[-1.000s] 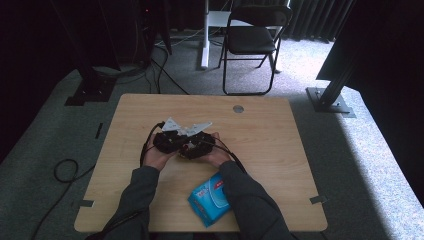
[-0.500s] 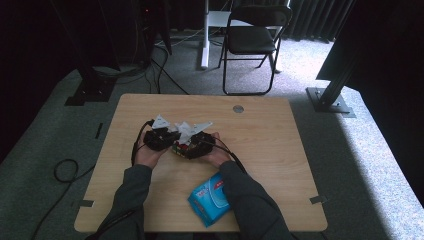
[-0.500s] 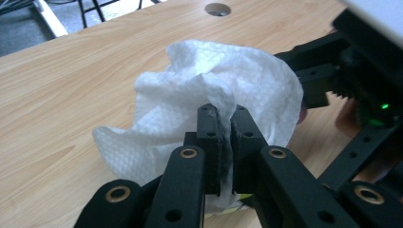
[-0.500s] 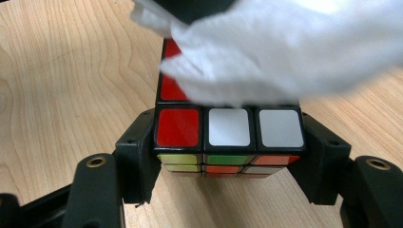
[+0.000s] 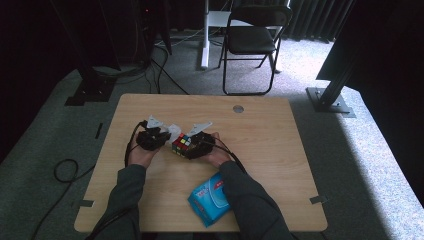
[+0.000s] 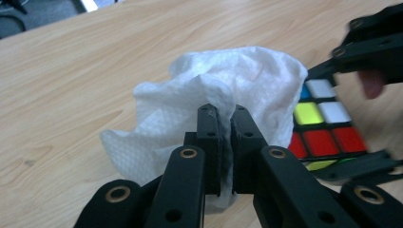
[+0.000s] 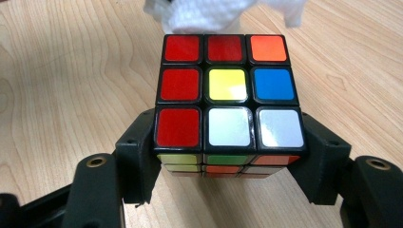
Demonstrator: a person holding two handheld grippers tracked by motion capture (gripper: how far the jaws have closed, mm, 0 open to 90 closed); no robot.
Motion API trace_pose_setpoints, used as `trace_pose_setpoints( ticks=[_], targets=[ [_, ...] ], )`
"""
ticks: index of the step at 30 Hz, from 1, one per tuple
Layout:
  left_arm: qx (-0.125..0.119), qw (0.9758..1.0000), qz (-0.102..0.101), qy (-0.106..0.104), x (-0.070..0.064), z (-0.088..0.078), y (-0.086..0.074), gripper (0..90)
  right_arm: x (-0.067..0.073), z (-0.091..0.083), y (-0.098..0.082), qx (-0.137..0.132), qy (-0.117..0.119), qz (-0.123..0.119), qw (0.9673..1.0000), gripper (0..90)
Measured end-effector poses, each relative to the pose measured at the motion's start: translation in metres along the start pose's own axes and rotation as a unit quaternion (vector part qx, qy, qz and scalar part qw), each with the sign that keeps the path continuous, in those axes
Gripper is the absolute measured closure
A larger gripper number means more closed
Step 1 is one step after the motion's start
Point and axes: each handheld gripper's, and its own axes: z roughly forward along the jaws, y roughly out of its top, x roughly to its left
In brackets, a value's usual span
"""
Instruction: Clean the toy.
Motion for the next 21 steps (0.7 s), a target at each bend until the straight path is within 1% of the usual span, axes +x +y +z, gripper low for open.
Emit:
trace_pose_setpoints(
  ticks=[2, 4, 5, 8, 11, 14, 18, 21],
  targets=[
    [0.006, 1.0000, 0.000, -0.001, 0.000, 0.003, -0.001, 85.1, 0.000, 0.000, 0.000, 0.000, 0.000, 0.000, 1.0000, 34.2],
    [0.006, 1.0000, -0.002, -0.003, 0.000, 0.004, -0.001, 85.1, 0.001, 0.000, 0.000, 0.002, 0.002, -0.002, 1.0000, 34.2],
    [0.006, 1.0000, -0.001, -0.007, -0.001, 0.005, -0.001, 85.1, 0.001, 0.001, 0.000, 0.002, 0.002, -0.003, 1.0000, 34.2],
    [0.005, 0.9999, 0.000, -0.011, -0.003, 0.006, 0.001, 85.1, 0.001, 0.001, 0.000, 0.002, 0.005, -0.004, 1.0000, 34.2],
    [-0.004, 0.9998, -0.001, -0.022, -0.005, 0.007, 0.006, 85.1, 0.001, 0.001, 0.000, 0.002, 0.011, -0.005, 0.9999, 34.2],
    [-0.007, 0.9997, 0.002, -0.022, -0.007, 0.007, 0.010, 85.0, 0.001, 0.001, 0.000, 0.002, 0.013, -0.007, 0.9999, 34.2],
    [-0.006, 0.9997, -0.002, -0.023, -0.005, 0.009, 0.011, 85.1, 0.002, 0.001, 0.000, 0.002, 0.018, -0.010, 0.9998, 34.2],
    [0.002, 0.9998, -0.001, -0.020, -0.005, 0.013, 0.009, 85.1, 0.003, 0.001, 0.000, 0.002, 0.020, -0.010, 0.9997, 34.2]
  ],
)
